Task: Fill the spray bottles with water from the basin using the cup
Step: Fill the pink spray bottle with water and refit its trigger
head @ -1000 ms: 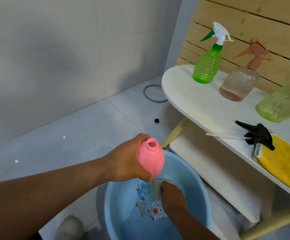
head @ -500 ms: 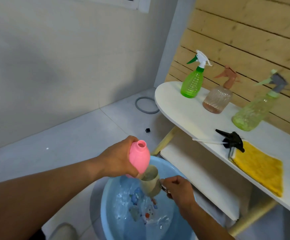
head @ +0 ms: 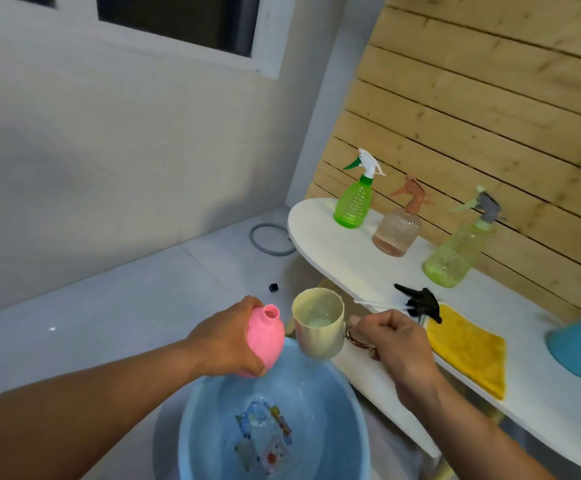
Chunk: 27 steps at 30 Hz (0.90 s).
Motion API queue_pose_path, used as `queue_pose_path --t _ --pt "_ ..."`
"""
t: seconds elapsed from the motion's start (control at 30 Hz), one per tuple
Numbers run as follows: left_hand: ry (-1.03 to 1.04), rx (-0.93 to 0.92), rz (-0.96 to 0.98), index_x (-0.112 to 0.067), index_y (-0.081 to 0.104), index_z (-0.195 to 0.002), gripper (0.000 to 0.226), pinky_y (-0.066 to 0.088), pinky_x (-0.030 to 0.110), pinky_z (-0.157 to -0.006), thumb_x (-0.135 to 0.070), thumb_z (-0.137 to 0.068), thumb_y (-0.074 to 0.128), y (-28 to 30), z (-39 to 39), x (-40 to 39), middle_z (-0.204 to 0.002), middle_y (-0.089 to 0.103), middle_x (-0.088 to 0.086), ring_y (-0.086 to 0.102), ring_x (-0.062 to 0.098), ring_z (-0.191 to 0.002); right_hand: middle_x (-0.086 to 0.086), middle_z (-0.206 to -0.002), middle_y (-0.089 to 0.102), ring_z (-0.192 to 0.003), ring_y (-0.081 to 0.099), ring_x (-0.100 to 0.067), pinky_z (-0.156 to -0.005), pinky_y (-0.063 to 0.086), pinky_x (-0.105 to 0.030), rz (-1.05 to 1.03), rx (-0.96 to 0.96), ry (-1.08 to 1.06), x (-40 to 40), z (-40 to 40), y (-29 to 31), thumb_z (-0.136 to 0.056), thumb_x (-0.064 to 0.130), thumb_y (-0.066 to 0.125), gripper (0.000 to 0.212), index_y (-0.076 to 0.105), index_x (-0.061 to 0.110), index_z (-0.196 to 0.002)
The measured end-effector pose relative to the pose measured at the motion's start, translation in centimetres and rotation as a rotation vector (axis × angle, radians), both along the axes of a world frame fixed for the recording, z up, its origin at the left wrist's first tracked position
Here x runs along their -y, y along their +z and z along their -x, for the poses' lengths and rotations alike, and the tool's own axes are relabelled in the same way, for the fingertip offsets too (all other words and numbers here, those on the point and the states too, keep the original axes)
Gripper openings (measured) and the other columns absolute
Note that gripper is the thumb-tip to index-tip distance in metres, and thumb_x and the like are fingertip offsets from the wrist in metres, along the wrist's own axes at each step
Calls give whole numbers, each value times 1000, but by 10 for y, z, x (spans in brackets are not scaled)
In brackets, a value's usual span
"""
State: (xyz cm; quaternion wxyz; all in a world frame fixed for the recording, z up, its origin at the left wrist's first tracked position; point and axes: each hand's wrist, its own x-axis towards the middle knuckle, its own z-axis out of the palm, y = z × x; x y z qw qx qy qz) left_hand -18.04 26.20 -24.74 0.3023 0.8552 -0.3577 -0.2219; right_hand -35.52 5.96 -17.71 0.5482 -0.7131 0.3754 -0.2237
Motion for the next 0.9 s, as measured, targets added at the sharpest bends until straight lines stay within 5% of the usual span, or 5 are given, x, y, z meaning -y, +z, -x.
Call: queue_pose_path --t 0.13,0.3,0.63,0.9 --pt "-15 -1 -5 -42 38 -133 96 58 35 -83 -41 -54 93 -1 1 3 -118 58 -12 61 18 -103 -7 -77 75 -59 59 -3 -51 43 -14 99 50 18 -2 0 25 -80 20 86 26 69 1 -86" --pt "-36 15 -13 -44 38 -134 97 58 35 -83 -47 -54 93 -1 5 7 -117 58 -15 61 17 -104 -8 -80 74 -75 66 -20 -67 48 -31 240 65 43 -8 -2 39 -76 21 89 22 70 10 -80" --pt "-61 63 -50 -45 37 -139 103 56 34 -84 -57 -53 92 2 12 16 -123 60 -15 62 19 -107 14 -71 69 -60 56 0 -55 42 -14 458 15 85 -21 0 49 -80 28 85 18 68 22 -78" --pt "-65 74 -64 -44 36 -141 104 56 33 -85 -56 -54 93 4 13 18 -126 60 -13 61 21 -109 20 -75 68 -68 61 -2 -60 43 -22 513 -9 82 -25 1 54 -82 31 83 16 67 27 -80"
